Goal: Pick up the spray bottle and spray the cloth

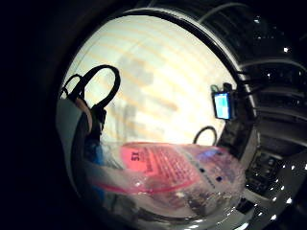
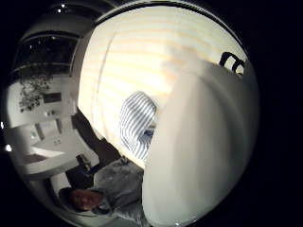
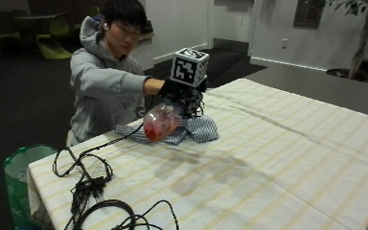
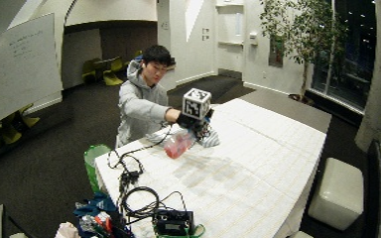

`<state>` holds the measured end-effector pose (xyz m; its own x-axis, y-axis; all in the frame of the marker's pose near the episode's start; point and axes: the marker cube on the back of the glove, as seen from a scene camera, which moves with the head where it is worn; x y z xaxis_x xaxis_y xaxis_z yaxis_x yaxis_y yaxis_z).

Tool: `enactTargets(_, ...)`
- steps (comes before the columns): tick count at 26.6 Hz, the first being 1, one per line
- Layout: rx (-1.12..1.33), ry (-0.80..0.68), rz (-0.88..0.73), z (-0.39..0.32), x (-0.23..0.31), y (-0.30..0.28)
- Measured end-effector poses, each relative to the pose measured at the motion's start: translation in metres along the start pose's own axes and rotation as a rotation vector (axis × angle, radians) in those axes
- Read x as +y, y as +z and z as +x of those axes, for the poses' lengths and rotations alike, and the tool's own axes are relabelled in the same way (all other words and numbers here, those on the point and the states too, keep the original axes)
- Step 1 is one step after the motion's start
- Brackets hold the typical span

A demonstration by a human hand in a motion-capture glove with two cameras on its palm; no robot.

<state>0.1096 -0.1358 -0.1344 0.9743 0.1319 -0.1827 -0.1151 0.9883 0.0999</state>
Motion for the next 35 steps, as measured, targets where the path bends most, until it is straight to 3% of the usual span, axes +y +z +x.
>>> enactTargets(5,0.08,-0.028,-0.037,-0.029,0.022,-0.006)
enactTargets(15,0.005,-0.096,-0.122,-0.058,0.038,0.064)
enactTargets(28,0.001,-0.1,-0.052,-0.054,0.065,0.008)
enactTargets(35,-0.005,-0.069,-0.088,-0.054,0.058,0.032)
